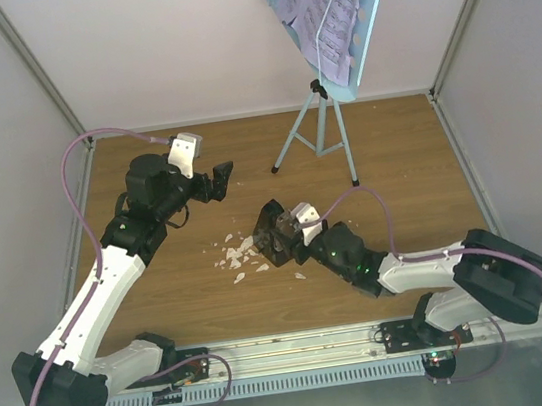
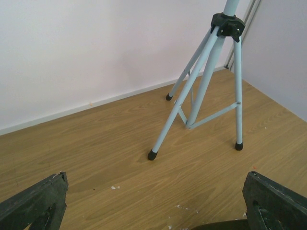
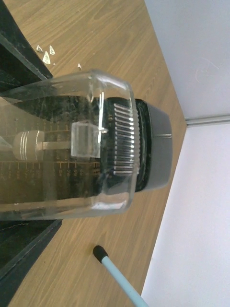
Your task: Pack up the instrument practice props
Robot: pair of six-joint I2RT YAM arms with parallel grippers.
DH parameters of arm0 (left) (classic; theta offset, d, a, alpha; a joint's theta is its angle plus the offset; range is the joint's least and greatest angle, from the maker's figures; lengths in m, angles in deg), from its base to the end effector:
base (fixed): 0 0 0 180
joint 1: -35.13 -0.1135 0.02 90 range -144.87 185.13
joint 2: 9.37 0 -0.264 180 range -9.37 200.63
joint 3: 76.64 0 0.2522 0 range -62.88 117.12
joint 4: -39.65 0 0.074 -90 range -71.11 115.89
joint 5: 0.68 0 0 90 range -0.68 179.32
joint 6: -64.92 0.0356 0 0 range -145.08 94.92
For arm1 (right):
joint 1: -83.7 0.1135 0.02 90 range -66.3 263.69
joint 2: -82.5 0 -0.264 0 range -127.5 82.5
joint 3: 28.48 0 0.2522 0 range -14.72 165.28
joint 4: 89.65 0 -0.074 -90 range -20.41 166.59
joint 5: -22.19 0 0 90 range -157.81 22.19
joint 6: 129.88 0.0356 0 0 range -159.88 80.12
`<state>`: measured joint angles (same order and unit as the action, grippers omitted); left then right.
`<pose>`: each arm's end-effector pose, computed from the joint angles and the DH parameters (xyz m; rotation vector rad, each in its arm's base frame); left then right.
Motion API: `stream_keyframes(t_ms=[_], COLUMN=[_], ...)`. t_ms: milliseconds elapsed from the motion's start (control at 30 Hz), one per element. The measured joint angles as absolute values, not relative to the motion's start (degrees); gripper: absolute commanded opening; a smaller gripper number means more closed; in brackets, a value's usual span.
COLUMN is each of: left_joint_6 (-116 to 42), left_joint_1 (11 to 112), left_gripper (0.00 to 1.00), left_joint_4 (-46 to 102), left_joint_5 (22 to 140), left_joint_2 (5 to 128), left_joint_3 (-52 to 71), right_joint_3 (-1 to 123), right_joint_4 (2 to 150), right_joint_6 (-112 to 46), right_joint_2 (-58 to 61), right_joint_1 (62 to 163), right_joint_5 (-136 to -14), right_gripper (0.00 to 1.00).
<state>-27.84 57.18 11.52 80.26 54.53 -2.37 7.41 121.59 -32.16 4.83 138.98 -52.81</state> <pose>0.2351 -0.1013 0.3627 0.4262 1.8527 -0.4444 0.1547 0.2070 0.1836 -0.5374 1.7006 0.5709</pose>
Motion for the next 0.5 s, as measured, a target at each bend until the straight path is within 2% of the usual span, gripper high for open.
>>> stream_keyframes(t_ms=[500], left_joint_6=[-27.8], left_joint_1=[57.2], left_gripper=[0.99], left_joint_4=[11.5], left_joint_5=[80.2], left_joint_2=[54.5], left_joint_3=[-2.4], right_joint_3=[7.4], right_joint_4=[121.7], right_joint_6=[-31.4], right_joint_2=[5.9], right_joint_1=[136.9], right_joint_5=[-56.6], right_gripper=[0.52])
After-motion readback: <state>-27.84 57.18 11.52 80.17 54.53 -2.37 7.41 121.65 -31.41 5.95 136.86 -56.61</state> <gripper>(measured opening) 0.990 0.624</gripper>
